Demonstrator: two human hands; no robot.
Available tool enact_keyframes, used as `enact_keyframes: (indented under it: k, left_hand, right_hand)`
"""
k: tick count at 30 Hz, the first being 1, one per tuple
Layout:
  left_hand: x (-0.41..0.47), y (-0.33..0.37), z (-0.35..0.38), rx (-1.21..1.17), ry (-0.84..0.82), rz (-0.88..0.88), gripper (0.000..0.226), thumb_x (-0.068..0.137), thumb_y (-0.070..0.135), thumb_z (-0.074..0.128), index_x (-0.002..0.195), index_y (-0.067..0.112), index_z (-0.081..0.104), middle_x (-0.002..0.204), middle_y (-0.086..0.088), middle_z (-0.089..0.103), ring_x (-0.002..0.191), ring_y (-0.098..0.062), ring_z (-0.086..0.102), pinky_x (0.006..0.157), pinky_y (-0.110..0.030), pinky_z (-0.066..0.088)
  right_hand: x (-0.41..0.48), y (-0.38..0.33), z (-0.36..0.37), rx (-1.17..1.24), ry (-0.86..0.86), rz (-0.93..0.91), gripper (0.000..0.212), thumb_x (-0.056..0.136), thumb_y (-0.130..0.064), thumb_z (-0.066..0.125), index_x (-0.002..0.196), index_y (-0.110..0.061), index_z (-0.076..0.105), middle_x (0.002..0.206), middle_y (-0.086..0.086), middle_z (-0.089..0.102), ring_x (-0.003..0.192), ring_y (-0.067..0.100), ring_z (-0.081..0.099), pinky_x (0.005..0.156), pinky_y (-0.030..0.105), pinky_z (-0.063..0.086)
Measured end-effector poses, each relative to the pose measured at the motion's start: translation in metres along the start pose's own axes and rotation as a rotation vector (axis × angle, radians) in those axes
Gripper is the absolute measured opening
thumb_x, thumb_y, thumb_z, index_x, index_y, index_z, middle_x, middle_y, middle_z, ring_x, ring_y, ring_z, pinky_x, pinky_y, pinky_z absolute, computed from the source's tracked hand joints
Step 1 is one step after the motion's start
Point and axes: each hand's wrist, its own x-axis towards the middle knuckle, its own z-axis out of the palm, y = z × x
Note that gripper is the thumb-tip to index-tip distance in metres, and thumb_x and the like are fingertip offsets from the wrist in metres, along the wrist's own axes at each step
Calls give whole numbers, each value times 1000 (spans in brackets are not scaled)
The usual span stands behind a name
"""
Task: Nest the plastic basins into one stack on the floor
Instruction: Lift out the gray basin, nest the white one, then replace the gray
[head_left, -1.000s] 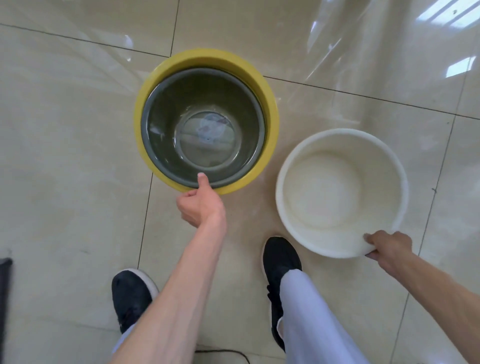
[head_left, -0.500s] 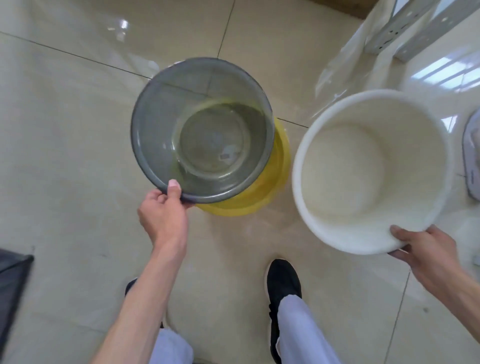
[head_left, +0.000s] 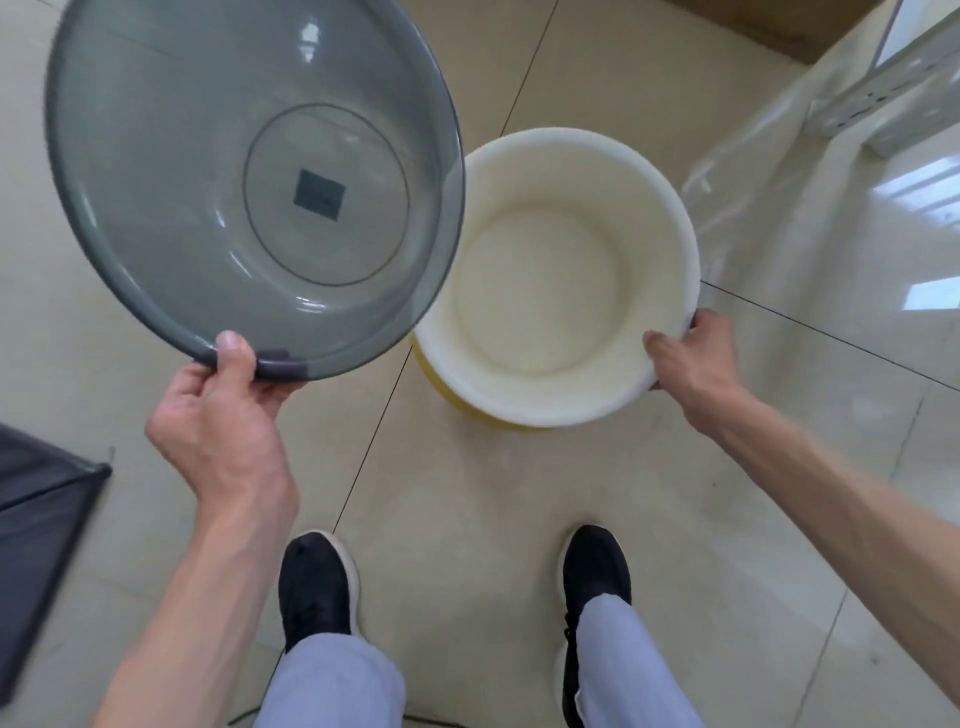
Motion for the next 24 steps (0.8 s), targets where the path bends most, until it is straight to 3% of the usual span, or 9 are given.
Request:
enact_keyframes:
  k: [3, 7, 11, 16, 18, 19, 21, 24]
  left_hand:
    - [-8, -14, 9, 9, -24, -25, 24, 98, 9, 58, 73, 7, 57, 47, 6, 66, 48, -10, 65, 63, -29, 60]
    - [-20, -36, 25, 82, -62, -63, 18, 97, 10, 60, 80, 5, 60, 57, 2, 67, 52, -10, 64, 58, -25, 58]
    - [-28, -54, 41, 153, -121, -79, 16, 98, 9, 58, 85, 1, 60, 68, -10, 63, 59, -15, 63, 60, -29, 60]
    - [-23, -85, 51, 354, -238, -75, 24, 90, 28, 62, 70, 16, 56, 47, 11, 58, 55, -19, 62, 74, -48, 63]
    - [-24, -96, 57, 426, -268, -74, 23, 92, 26, 62, 72, 17, 57, 53, 8, 63, 56, -20, 66, 74, -49, 63]
    - [-25, -100, 60, 468, -280, -75, 23, 94, 24, 61, 73, 17, 57, 57, 4, 65, 57, -21, 68, 74, -48, 63]
    - [-27, -108, 67, 529, -309, -87, 21, 95, 23, 61, 75, 16, 58, 61, -2, 66, 64, -28, 72, 76, -48, 62]
    - [-28, -117, 75, 562, -374, -171, 25, 96, 26, 60, 87, 3, 63, 79, -20, 75, 77, -35, 76, 76, -46, 63]
  right_hand:
    - [3, 3, 20, -138, 31, -57, 29, 86, -7, 54, 113, 4, 51, 103, 17, 57, 101, 35, 61, 79, 39, 51]
    - [5, 9, 30, -323, 57, -57, 31, 91, -5, 49, 120, 4, 46, 121, 25, 56, 109, 38, 55, 70, 29, 33]
    - [12, 22, 33, -373, 64, -45, 30, 94, -12, 50, 120, 3, 48, 125, 23, 55, 111, 37, 56, 71, 26, 32]
    - [22, 36, 42, -515, 15, -18, 47, 95, -30, 57, 129, -2, 41, 128, 24, 47, 117, 42, 51, 83, 38, 43]
    - [25, 40, 44, -519, -11, -13, 47, 96, -29, 54, 132, -2, 38, 126, 24, 49, 112, 43, 54, 80, 39, 43]
    - [27, 42, 44, -510, -32, -18, 42, 97, -27, 51, 128, -1, 41, 121, 23, 51, 106, 42, 55, 77, 37, 40]
    - [33, 42, 42, -371, -20, 18, 27, 96, -29, 41, 103, -5, 50, 103, 17, 47, 89, 33, 47, 75, 33, 35]
    - [36, 27, 32, -70, 181, 74, 48, 102, -36, 23, 74, -7, 49, 90, 14, 49, 83, 27, 44, 74, 31, 32]
